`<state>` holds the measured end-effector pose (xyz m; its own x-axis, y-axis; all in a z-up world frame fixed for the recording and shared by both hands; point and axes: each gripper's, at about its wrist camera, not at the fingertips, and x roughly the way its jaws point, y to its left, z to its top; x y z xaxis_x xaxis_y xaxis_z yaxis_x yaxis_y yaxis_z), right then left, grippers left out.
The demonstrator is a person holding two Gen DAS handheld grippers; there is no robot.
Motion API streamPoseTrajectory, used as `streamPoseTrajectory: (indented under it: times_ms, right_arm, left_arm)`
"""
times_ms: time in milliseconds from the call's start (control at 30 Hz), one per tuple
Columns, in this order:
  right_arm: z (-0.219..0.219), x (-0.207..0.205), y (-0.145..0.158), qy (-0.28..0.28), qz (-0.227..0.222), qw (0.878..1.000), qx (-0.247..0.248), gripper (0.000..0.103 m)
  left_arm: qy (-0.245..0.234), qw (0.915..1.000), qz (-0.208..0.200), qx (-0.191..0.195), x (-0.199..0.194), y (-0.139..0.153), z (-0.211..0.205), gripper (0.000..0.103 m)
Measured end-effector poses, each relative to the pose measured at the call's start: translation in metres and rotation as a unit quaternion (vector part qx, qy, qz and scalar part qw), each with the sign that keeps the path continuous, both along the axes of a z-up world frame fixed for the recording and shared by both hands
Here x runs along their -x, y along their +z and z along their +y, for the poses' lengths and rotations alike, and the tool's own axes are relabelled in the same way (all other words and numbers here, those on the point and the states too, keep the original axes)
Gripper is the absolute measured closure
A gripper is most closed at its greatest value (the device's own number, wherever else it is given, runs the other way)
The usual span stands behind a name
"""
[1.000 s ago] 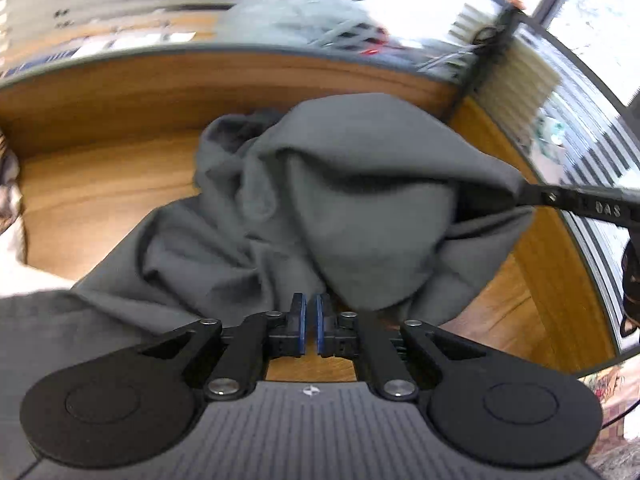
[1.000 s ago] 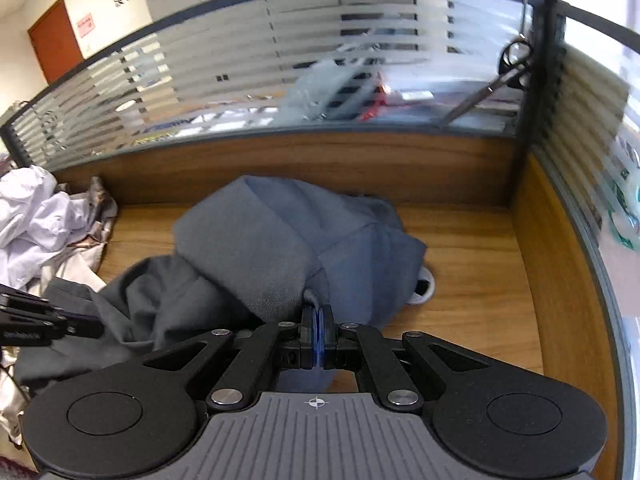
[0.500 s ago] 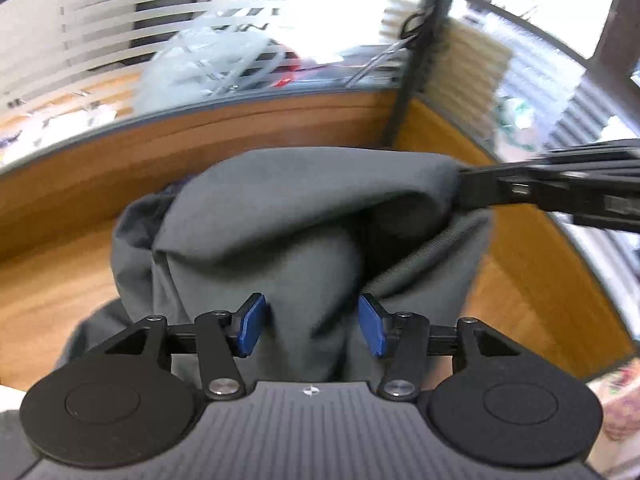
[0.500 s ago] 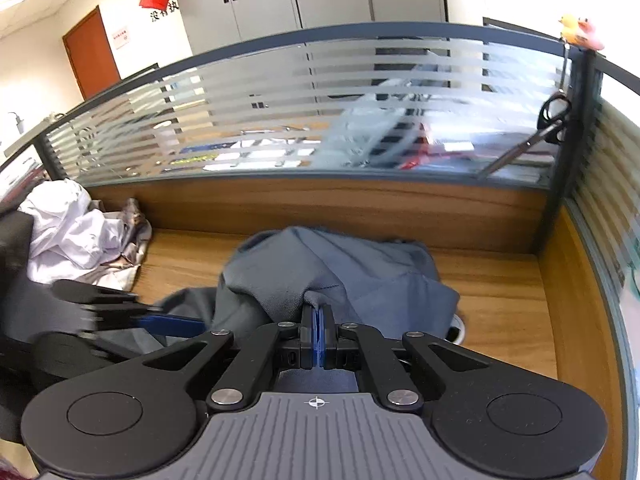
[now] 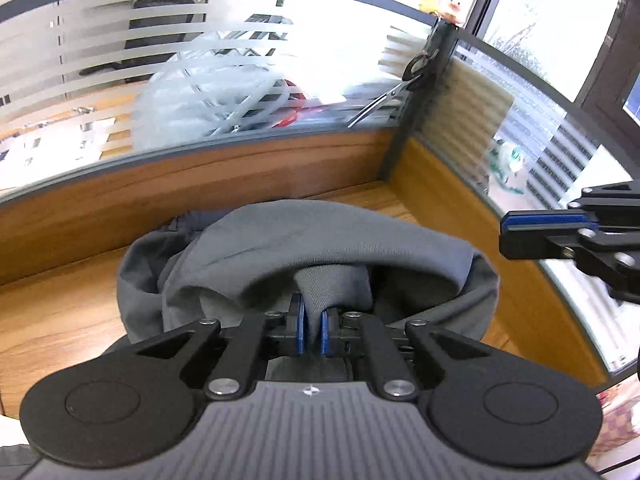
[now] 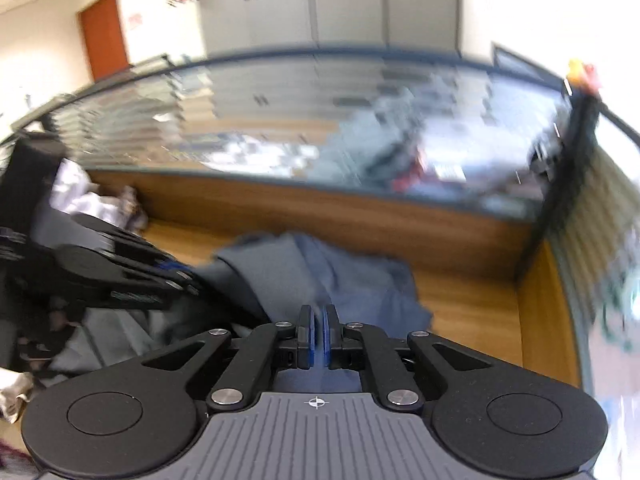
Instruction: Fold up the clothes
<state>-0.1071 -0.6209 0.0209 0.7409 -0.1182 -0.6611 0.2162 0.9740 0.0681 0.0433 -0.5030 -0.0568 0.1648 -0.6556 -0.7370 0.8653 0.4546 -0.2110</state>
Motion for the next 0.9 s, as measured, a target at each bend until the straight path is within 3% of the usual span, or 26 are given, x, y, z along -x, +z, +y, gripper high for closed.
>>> streamPoseTrajectory:
  times_ms: [133,433,700,800,833,900]
  right_arm:
    - [0.017,-0.012,0.012,0.079,-0.001,0.997,0.002,0.090]
    - [0.037,-0.061,-0.053,0.173,0.100,0.978,0.062,0.082]
    - [0.052,-0.086,-0.088,0.224,0.148,0.954,0.137,0.082]
    - [0.053,-0.097,-0.104,0.228,0.170,0.947,0.151,0.084]
    - [0.054,-0.099,-0.110,0.228,0.176,0.945,0.156,0.092]
    - [0.054,-0.101,-0.118,0.225,0.184,0.943,0.162,0.097]
  left_arm:
    - [-0.004,1.0000,0.007,0.003,-0.002,0.003,-0.003,0.095]
    - [-0.003,0.9999,0.012,0.002,-0.004,0.004,0.004,0.095]
    - [-0.013,0.9998,0.003,0.014,0.002,0.010,0.006,0.100]
    - [-0.009,0.9999,0.001,0.011,0.001,0.009,0.006,0.100]
    - [-0.006,1.0000,0.000,0.008,0.000,0.007,0.007,0.100]
    - [0.001,1.0000,0.001,0.004,-0.003,0.005,0.010,0.100]
